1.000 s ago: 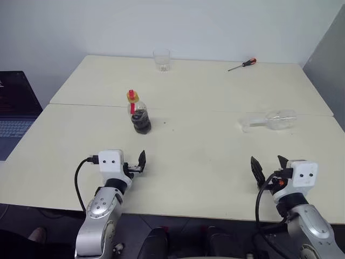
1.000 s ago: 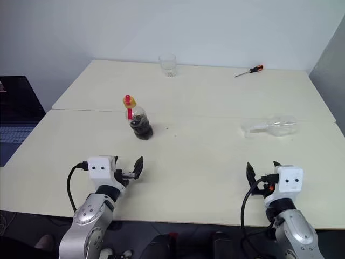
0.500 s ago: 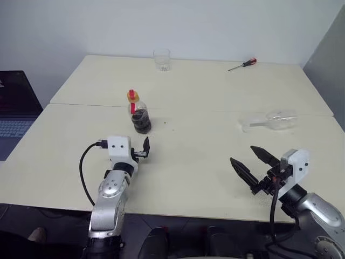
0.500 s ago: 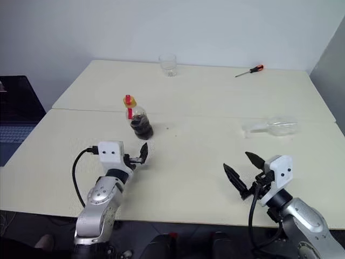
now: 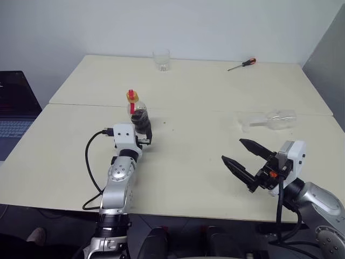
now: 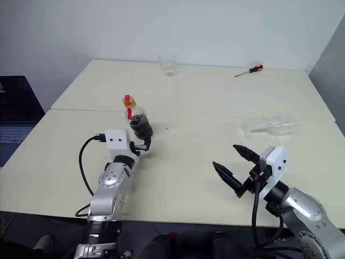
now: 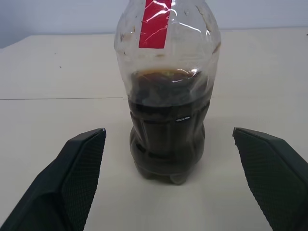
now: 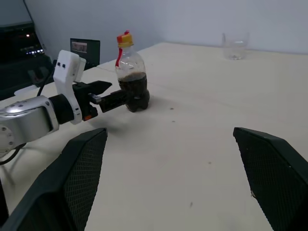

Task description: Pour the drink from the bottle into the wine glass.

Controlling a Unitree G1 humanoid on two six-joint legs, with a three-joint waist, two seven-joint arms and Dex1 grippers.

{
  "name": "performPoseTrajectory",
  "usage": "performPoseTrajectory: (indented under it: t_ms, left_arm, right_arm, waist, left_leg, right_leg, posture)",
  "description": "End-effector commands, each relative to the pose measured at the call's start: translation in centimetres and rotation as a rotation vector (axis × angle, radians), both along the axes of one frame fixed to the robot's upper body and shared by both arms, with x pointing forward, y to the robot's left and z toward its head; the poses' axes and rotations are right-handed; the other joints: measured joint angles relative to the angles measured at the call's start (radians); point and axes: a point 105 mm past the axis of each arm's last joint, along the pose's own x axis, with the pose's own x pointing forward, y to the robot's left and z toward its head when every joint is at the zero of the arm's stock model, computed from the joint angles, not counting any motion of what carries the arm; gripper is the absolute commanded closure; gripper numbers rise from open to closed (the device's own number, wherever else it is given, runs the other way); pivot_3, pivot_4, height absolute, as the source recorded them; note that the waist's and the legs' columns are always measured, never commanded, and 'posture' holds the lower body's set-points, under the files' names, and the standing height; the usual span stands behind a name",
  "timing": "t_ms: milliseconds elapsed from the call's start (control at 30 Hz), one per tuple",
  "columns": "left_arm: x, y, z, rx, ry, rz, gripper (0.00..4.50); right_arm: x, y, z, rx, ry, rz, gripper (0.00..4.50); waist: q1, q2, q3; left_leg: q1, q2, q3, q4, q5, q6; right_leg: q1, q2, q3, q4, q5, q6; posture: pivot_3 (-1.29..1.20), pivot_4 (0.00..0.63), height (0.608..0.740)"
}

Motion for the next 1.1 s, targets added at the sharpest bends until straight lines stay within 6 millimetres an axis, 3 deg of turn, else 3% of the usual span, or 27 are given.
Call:
performPoseTrajectory:
  t_ms: [33,1100]
  left_arm:
    - [0.6,0.4,1.3,0.019,-0.057,0.004,0.0]
    - [6.6,-0.5,2.3,0.004,-0.11,-0.075,0.0]
  right_arm:
    - [0.0,0.3,0.8,0.005,-0.028,0.02,0.03]
    - [0.8,0.7,1.6,-0.001,-0.052,0.003,0.03]
  waist:
    - [0.0,0.0,0.0]
    - [0.0,-0.001,0.001]
  left_leg:
    - [0.0,0.0,0.0,0.0,0.0,0.0]
    - [0.0,0.0,0.001,0.001,0.0,0.0]
  right_leg:
    - [0.0,0.0,0.0,0.0,0.002,-0.003]
    - [0.0,0.002,-0.001,0.0,0.003,-0.001]
  posture:
    - [0.0,0.15,0.74]
    - [0.0,0.15,0.74]
